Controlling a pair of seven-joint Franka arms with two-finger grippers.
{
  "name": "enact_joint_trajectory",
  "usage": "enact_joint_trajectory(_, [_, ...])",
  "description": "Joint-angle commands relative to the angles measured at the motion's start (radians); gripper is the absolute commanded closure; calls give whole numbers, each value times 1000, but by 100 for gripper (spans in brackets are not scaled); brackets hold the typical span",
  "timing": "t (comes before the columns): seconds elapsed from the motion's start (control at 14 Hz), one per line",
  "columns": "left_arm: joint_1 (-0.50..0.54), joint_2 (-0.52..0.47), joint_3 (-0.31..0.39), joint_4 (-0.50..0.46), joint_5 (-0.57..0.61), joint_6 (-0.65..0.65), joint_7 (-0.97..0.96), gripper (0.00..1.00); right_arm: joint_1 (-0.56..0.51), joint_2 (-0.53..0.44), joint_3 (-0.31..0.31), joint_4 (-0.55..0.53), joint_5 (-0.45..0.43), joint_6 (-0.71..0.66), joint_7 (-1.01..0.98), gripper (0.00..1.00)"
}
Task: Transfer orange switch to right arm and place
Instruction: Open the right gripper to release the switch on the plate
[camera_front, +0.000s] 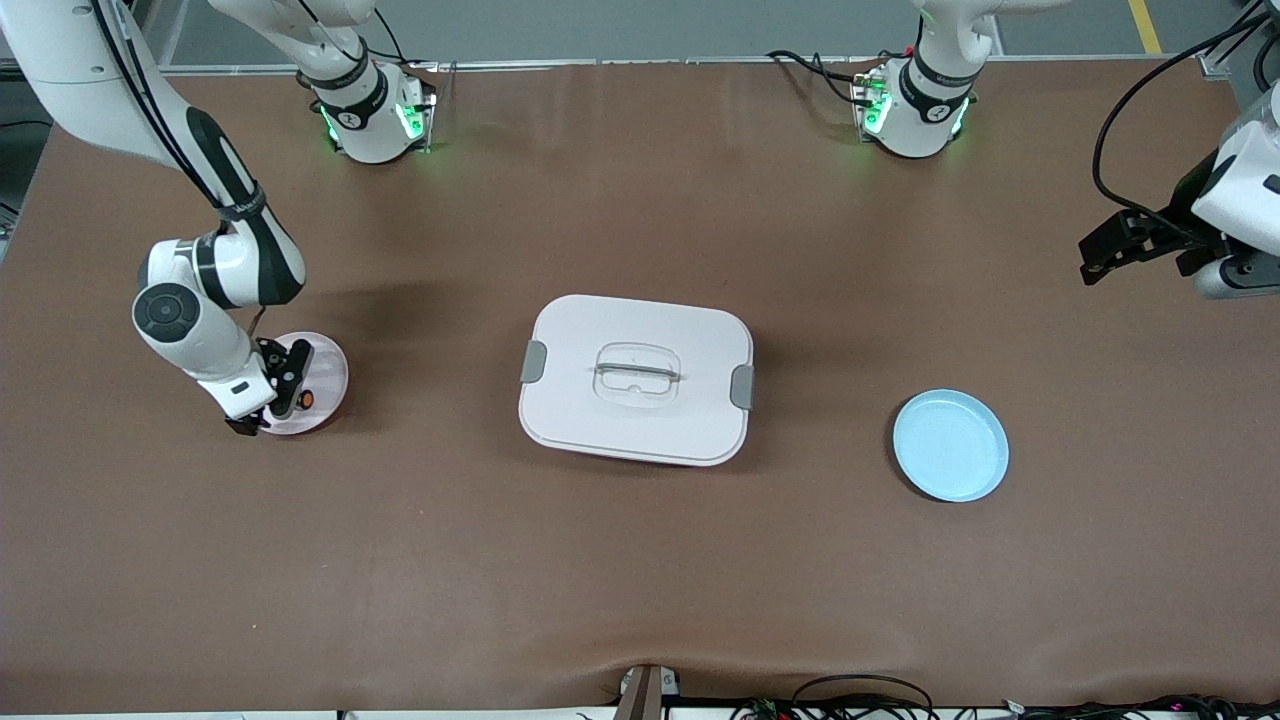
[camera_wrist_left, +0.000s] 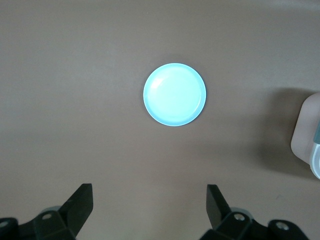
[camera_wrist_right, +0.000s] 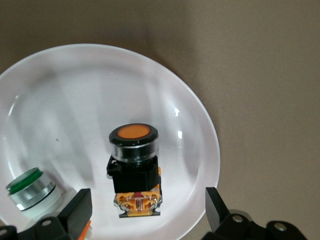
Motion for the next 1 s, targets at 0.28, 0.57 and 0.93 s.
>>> enact_joint_trajectory(0.28, [3, -32, 1, -29, -17, 6, 17, 0, 49, -105, 8, 101, 104, -323, 116, 0])
enact_joint_trajectory(0.57, [1, -28, 1, -27, -17, 11, 17, 0, 51, -187, 6, 178, 231, -520, 226, 0])
enact_joint_trajectory(0.93, [-2, -31, 1, -27, -17, 8, 17, 0, 69, -321, 8, 180, 270, -667, 484, 0])
